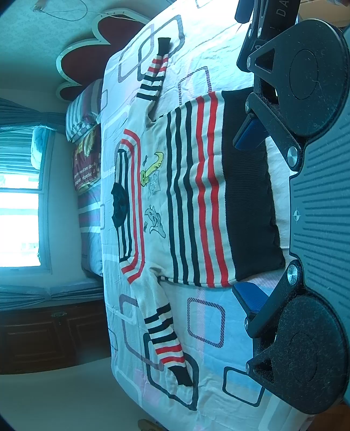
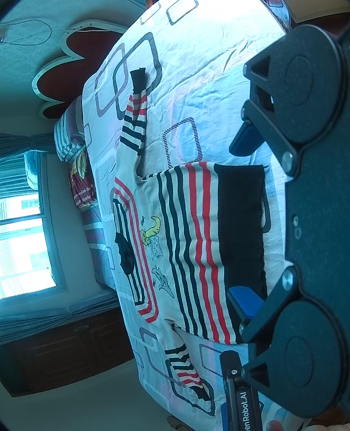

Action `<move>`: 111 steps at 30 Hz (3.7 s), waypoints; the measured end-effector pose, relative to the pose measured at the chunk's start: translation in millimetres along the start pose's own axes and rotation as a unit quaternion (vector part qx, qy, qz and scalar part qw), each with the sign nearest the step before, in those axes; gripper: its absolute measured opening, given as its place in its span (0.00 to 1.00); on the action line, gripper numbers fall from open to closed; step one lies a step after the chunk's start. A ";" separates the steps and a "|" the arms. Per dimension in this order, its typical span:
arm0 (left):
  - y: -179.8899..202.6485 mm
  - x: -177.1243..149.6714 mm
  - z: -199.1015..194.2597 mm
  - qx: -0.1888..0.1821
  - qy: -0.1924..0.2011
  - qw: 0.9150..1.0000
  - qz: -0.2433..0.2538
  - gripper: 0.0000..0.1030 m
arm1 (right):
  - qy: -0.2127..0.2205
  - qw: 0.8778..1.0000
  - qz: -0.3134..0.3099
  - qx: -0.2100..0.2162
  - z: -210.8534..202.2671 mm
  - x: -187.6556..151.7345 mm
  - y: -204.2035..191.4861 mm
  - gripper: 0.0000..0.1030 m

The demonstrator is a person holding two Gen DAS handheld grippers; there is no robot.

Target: Fold small clothes

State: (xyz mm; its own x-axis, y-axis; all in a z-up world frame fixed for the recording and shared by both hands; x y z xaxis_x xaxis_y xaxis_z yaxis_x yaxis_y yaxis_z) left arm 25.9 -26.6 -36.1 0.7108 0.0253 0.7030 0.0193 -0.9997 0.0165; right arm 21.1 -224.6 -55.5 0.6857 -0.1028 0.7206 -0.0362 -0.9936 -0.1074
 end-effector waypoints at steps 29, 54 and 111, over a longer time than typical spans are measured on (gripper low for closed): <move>5.0 4.4 8.7 -0.002 -0.007 1.000 -0.003 1.00 | 0.001 1.000 0.009 -0.010 10.8 6.0 13.6 0.99; 38.9 67.4 138.5 -0.004 -0.031 0.999 -0.007 1.00 | 0.010 0.994 0.082 -0.070 114.1 66.5 109.3 0.99; -7.2 177.4 339.7 0.092 -0.051 0.991 -0.079 1.00 | 0.115 0.991 0.063 0.028 325.8 245.5 101.0 0.16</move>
State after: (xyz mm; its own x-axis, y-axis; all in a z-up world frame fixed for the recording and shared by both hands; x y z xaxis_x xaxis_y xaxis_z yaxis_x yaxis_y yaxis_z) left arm 390.7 -14.3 -153.0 0.7554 0.1908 0.6269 0.2567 -0.9664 -0.0152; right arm 422.7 -334.8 -112.6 0.4935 -0.2404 0.8359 -0.0668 -0.9687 -0.2391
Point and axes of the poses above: each gripper's, at about its wrist camera, not at the fingertips, and z roughly the way its jaws point, y to its right, x to its top, the point moved 5 cm from there along z, roughly the way its jaws point, and after that the axes turned 2 degrees about -x, right-handed, at the moved point
